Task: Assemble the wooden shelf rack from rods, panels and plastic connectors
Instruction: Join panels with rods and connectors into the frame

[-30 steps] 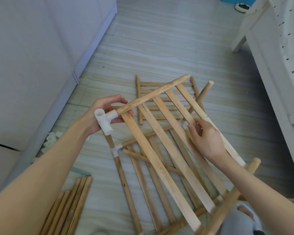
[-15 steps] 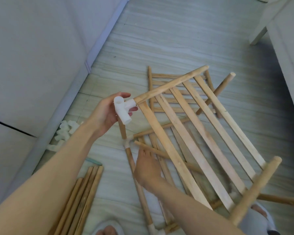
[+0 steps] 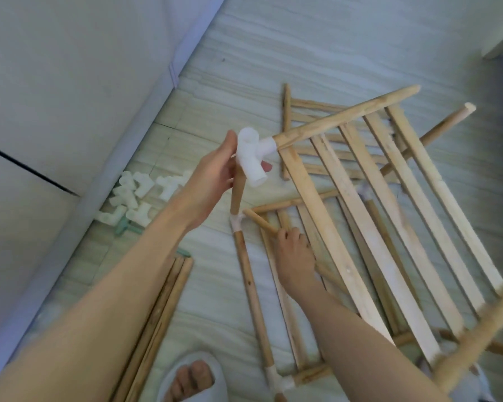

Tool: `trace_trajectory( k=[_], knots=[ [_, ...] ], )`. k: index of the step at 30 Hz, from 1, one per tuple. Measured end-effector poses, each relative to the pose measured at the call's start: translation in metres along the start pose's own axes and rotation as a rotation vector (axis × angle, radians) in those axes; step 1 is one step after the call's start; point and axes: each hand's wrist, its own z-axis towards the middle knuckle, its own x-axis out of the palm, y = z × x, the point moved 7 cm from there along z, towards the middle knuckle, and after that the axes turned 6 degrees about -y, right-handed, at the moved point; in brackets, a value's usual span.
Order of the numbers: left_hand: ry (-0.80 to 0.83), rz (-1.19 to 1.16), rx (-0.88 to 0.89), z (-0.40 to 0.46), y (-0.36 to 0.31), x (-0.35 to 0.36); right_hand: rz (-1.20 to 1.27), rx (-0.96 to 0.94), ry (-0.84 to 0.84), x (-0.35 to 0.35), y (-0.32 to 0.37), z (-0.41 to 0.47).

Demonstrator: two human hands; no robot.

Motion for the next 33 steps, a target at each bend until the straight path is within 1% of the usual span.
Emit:
trace_trajectory(
  k=[2,4,6,9,12,15,20,24,28,33],
  knots=[
    [0.040,0.060,0.001,-0.008,0.000,-0.002,0.117,0.000,-0.054,-0.010,0.010,-0.005],
    [0.042,0.101,-0.031,-0.017,0.000,-0.008,0.302,0.040,-0.054,-0.022,0.014,-0.009],
    [0.019,0.115,-0.047,-0.029,-0.006,-0.013,0.490,0.096,0.015,-0.035,0.014,-0.013],
    [-0.011,0.170,-0.027,-0.045,-0.020,-0.014,0.760,0.152,0.142,-0.058,0.017,-0.028],
    [-0.036,0.240,-0.023,-0.057,-0.036,-0.010,0.918,0.153,0.182,-0.089,0.020,-0.049],
    [-0.037,0.288,-0.021,-0.064,-0.053,-0.002,0.895,0.136,0.146,-0.111,0.013,-0.068],
    [-0.052,0.349,-0.026,-0.070,-0.063,0.009,0.978,0.121,0.048,-0.140,-0.001,-0.092],
    [-0.084,0.322,-0.038,-0.069,-0.055,0.005,0.958,0.109,0.050,-0.146,-0.005,-0.101],
    [-0.115,0.270,-0.018,-0.066,-0.050,0.005,0.991,0.111,0.002,-0.151,-0.011,-0.105],
    [-0.135,0.255,0.025,-0.064,-0.043,0.005,0.934,0.049,-0.011,-0.159,-0.010,-0.100]
  ],
)
